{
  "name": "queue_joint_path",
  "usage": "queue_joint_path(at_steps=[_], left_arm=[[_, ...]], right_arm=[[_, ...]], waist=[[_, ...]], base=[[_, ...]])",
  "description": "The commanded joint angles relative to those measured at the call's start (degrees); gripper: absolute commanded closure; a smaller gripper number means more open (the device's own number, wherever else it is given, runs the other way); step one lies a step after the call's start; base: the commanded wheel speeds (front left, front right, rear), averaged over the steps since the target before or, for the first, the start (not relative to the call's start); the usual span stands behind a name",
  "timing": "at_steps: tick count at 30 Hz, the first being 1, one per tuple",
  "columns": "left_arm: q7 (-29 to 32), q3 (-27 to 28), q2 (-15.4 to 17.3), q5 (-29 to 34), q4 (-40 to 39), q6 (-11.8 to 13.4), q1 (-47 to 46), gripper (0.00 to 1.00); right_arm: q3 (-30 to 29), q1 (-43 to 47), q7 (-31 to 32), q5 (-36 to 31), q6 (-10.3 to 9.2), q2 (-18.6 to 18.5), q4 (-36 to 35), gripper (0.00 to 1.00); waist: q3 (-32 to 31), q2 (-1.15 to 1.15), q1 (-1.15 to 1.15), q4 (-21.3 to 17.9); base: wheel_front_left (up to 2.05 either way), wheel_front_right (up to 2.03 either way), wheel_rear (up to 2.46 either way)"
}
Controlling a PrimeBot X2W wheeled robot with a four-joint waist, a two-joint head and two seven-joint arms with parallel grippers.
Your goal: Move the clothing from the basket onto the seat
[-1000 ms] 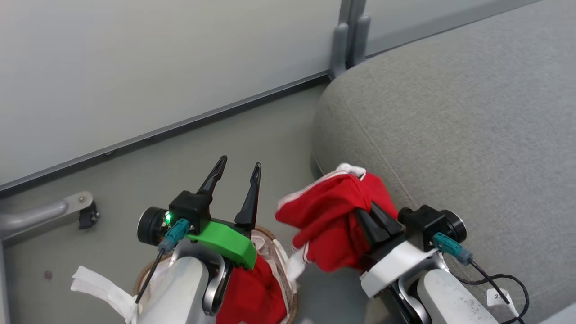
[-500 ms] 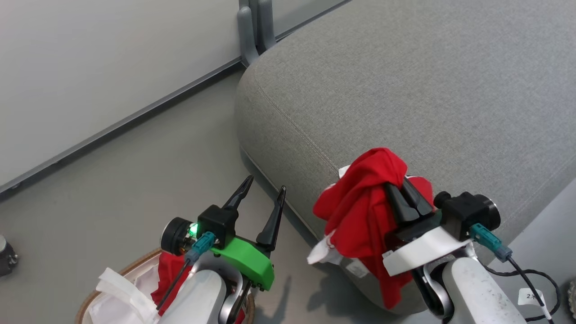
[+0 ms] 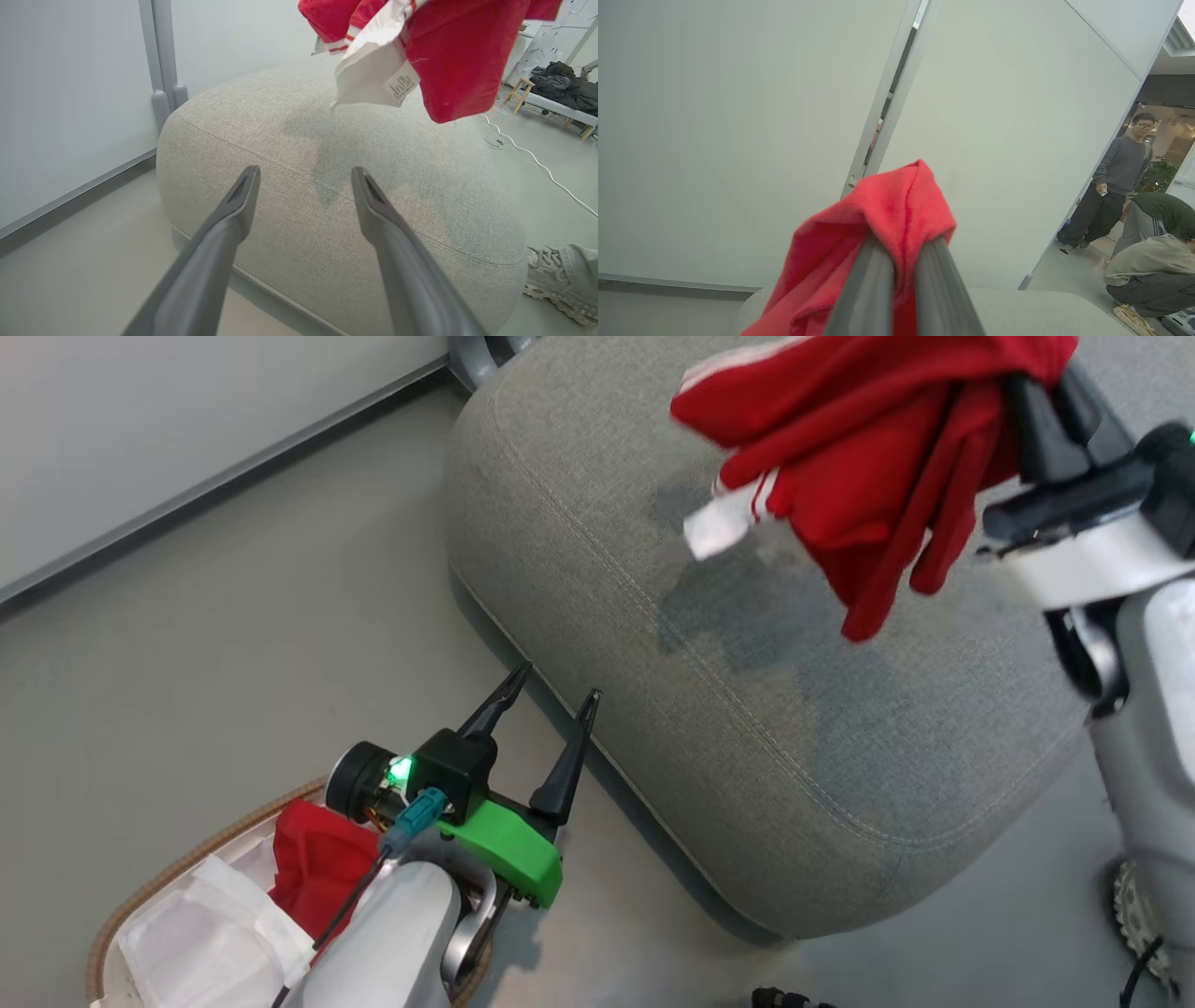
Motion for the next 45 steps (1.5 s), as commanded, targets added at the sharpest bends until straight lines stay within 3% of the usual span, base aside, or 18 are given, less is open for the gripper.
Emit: queue_joint_path(at_steps=[1, 9, 18, 25, 33, 34, 36, 39, 40, 41, 45], left_arm=[[0.0, 0.4, 1.1, 0.6, -0.7, -0.2, -1.3, 0.00], [0.0, -2.9, 3.5, 2.0, -3.9, -0.2, -6.2, 0.00], [0.0, -7.4, 4.8, 1.3, -5.4, -0.2, -11.2, 0.00], [0.0, -7.9, 4.9, 0.6, -4.7, -0.2, -11.4, 0.00], [0.0, -8.0, 4.3, -0.7, -3.1, -0.2, -8.0, 0.00], [0.0, -7.6, 4.3, -0.8, -2.9, -0.2, -7.6, 0.00], [0.0, -6.9, 4.2, -0.9, -2.6, -0.2, -6.9, 0.00], [0.0, -5.6, 3.8, -0.9, -2.3, -0.2, -6.0, 0.00], [0.0, -4.9, 3.9, -0.8, -2.2, -0.2, -5.6, 0.00], [0.0, -4.1, 3.7, -0.7, -2.2, -0.2, -5.2, 0.00], [0.0, -1.0, 2.7, -0.3, -2.0, -0.2, -3.2, 0.00]], right_arm=[[-0.4, -3.7, -0.3, -0.4, -0.04, -0.7, 1.5, 1.00], [-2.9, -20.0, -0.2, -4.9, -0.05, -5.8, 15.1, 1.00], [-12.9, -27.1, -0.2, -8.4, -0.06, -5.7, 28.0, 1.00], [-20.1, -19.8, -0.2, -10.3, -0.06, -1.5, 31.8, 1.00], [-27.3, -4.9, -0.2, -10.1, -0.06, 4.1, 32.6, 1.00], [-27.5, -3.0, -0.2, -10.0, -0.06, 4.7, 32.4, 0.91], [-28.5, 0.3, -0.2, -9.6, -0.06, 5.5, 31.5, 0.87], [-29.1, 3.9, -0.2, -9.2, -0.06, 7.0, 29.8, 0.51], [-29.4, 5.2, -0.2, -9.0, -0.06, 7.5, 29.0, 0.51], [-29.8, 6.4, -0.2, -8.7, -0.06, 7.9, 28.3, 0.00], [-30.9, 10.2, -0.2, -8.5, -0.06, 9.0, 24.8, 0.00]], waist=[[4.4, -0.01, 0.00, 0.0], [13.8, -0.01, 0.00, 5.3], [21.7, -0.01, 0.00, 11.5], [22.3, -0.01, 0.00, 12.8], [17.6, -0.01, 0.00, 11.3], [16.8, -0.01, 0.00, 11.0], [15.6, -0.01, 0.00, 10.5], [13.8, -0.01, 0.00, 10.1], [13.1, -0.01, 0.00, 10.0], [12.3, -0.01, 0.00, 10.1], [9.3, -0.01, 0.00, 10.7]], base=[[0.00, 0.00, 0.00], [0.00, 0.00, 0.00], [0.00, 0.00, 0.00], [0.00, 0.00, 0.00], [0.00, 0.00, 0.00], [0.00, 0.00, 0.00], [0.00, 0.00, 0.00], [0.00, 0.00, 0.00], [0.00, 0.00, 0.00], [0.00, 0.00, 0.00], [0.00, 0.00, 0.00]])
